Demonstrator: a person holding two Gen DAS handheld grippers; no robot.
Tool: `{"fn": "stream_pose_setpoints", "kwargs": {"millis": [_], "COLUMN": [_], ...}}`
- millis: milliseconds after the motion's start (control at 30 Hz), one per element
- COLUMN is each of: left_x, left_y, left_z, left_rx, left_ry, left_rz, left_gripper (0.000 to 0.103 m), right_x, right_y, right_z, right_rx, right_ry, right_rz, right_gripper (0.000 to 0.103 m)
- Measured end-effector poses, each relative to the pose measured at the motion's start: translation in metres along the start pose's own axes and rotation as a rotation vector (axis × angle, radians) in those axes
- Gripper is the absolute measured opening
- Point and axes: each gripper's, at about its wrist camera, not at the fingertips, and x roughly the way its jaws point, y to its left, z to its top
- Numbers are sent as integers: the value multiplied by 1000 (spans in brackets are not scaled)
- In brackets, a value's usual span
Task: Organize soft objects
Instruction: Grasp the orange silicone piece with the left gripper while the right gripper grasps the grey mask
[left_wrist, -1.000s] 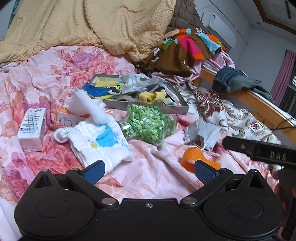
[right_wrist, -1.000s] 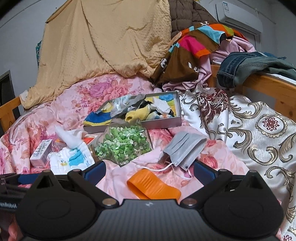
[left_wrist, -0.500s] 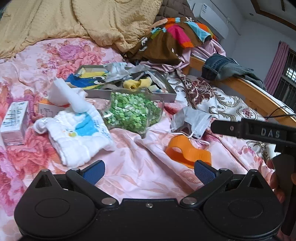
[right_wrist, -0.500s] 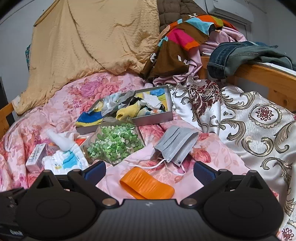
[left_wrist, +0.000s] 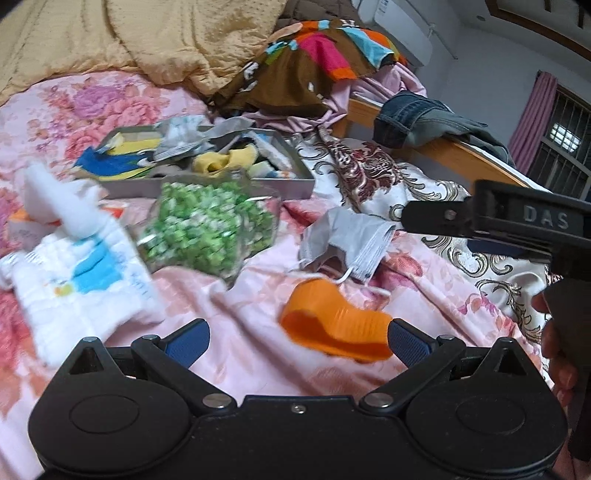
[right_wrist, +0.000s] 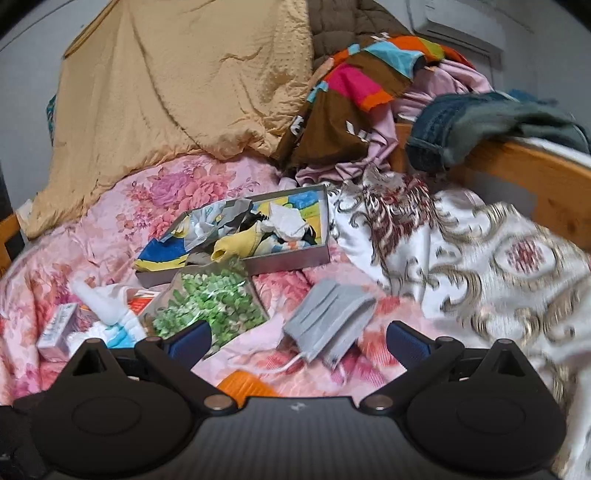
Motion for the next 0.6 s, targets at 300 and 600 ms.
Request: {"fn": "stream_pose_setpoints", "kwargs": {"millis": [300,600], "left_x": [43,69], "left_y": [-8,-3], "left_z": [12,17], "left_rx": [-5,-28], "left_ry": [1,59], "left_rz": [-47,-89], "left_gripper": [102,100], "right_x": [58,102], "right_y": [-21,-28], "right_z": [13,9], "right_rx": [-61,-121], "right_ry": [30,81], "right_rz": [-6,11], "right_gripper": [103,103]}}
